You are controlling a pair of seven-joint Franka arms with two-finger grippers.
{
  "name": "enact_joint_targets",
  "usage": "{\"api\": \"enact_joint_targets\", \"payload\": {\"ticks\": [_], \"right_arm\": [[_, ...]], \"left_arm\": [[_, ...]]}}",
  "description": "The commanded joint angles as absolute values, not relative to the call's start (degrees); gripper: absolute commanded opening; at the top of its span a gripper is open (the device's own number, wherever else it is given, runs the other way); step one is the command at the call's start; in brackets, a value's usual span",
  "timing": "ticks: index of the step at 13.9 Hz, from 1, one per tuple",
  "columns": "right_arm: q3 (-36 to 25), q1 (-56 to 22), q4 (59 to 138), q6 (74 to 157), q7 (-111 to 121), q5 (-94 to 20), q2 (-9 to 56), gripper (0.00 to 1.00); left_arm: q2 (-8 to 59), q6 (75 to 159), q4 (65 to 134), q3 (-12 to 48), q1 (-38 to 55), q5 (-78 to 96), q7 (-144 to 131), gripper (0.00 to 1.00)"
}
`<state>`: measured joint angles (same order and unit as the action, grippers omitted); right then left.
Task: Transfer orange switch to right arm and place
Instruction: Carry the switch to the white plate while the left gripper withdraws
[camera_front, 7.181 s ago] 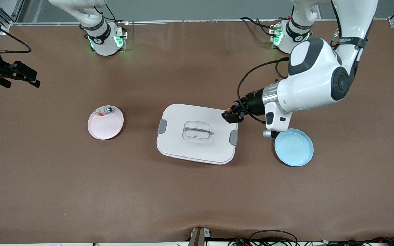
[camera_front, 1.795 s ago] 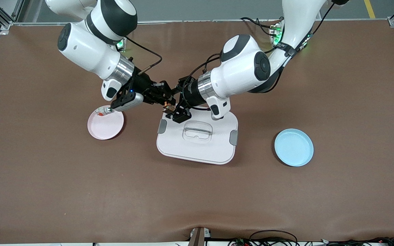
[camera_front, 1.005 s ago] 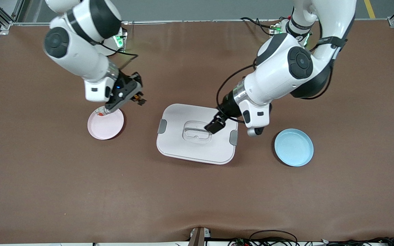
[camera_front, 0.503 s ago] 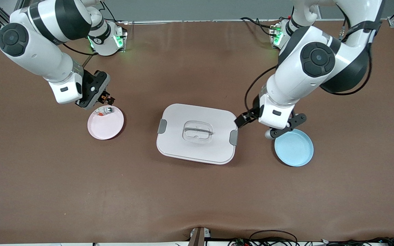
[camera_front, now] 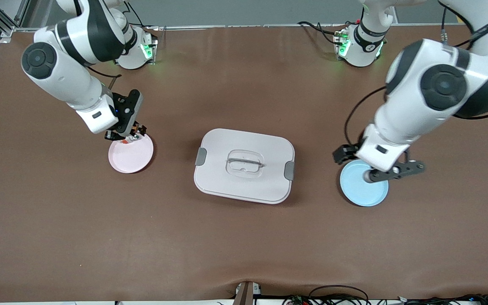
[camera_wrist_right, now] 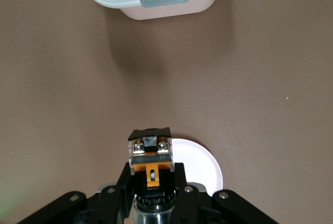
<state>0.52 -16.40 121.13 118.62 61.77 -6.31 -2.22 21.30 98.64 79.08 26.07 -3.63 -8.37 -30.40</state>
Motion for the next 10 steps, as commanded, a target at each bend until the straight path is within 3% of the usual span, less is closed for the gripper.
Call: {"api": "enact_joint_targets", "payload": {"ticks": [1, 10], "right_arm": [[1.0, -15.1, 126.9, 124.7, 66.3, -5.3, -4.0, 0.0], [1.0, -10.1, 130.4, 131.5, 72.5, -1.9, 1.1, 0.0]], "left_arm": [[18.6, 95.7, 79.7, 26.3, -6.4, -9.4, -26.2, 1.0], [14.9, 90.1, 79.7, 26.5, -10.1, -11.3, -21.3, 1.0]]}}
